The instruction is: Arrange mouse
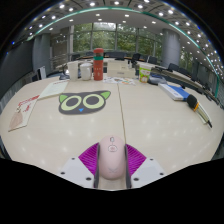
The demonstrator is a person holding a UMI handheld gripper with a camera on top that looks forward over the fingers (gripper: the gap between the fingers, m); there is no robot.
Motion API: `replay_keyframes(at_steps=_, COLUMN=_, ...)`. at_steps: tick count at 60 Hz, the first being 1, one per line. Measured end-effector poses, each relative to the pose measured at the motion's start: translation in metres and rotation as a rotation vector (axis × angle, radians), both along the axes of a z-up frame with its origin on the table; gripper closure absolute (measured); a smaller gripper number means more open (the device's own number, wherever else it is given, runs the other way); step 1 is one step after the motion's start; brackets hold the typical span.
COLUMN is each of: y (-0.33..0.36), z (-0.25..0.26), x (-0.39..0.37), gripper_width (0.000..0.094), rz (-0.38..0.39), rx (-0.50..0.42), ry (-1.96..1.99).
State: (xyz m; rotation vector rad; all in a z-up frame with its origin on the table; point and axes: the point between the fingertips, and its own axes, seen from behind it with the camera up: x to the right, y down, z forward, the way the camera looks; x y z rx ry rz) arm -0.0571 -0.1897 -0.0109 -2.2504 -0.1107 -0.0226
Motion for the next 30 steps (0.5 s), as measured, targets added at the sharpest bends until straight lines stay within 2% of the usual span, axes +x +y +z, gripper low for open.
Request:
replay_keyframes(at_steps=12, y=0.006, z=0.033, x=-0.013, gripper_width=0.0608, rz=-0.005, rx=0.022, ry=0.0)
replay_keyframes(at_steps=19, y=0.032, z=0.086, x=-0.021, gripper_width=0.0608, rz=-0.032, rx=0.102, ry=0.011)
replay_keyframes(at_steps=30, y=0.102, z=0.154, x=-0.053, gripper_width=0.0609, rz=-0.027, rx=0.21, ry=0.042)
